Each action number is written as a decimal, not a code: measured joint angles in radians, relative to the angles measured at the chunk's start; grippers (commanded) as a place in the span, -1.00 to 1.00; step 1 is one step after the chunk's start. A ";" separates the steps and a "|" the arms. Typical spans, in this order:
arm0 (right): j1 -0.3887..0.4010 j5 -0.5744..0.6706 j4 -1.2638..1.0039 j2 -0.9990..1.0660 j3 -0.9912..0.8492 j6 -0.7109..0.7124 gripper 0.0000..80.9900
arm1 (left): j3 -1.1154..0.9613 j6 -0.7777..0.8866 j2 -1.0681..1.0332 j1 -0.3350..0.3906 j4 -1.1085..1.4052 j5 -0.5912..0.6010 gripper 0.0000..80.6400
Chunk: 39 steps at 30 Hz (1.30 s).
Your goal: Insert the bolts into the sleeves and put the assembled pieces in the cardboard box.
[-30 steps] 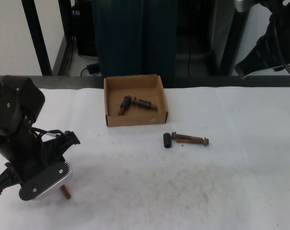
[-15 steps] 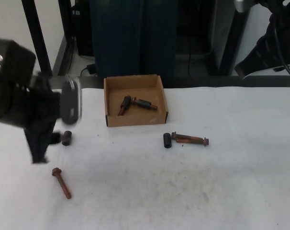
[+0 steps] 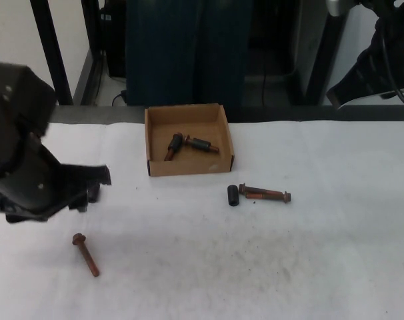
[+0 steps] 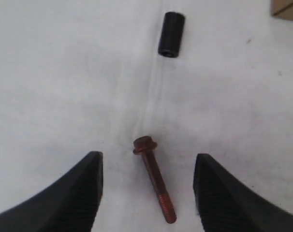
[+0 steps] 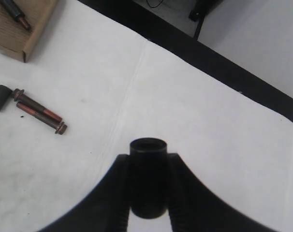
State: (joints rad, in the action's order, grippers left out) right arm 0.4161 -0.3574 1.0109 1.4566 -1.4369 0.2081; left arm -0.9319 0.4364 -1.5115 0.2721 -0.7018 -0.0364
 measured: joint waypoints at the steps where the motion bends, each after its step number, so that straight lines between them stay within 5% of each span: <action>1: 0.000 0.000 0.000 0.000 0.000 0.000 -1.00 | 0.000 0.016 -0.012 0.019 -0.005 -0.033 0.32; 10: 0.000 0.000 0.000 0.000 0.000 0.026 -1.00 | 0.000 0.171 -0.077 0.231 -0.023 -0.220 0.32; 14: 0.000 -0.040 0.015 0.000 0.000 0.103 -1.00 | 0.000 0.184 -0.093 0.271 -0.025 -0.269 0.32; 39: 0.000 -0.210 0.024 0.000 0.000 0.216 -1.00 | 0.020 0.469 -0.158 0.195 0.055 -0.253 0.32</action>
State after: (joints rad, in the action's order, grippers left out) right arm 0.4161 -0.5673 1.0349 1.4566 -1.4369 0.4238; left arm -0.9116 0.9052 -1.6691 0.4666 -0.6473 -0.2889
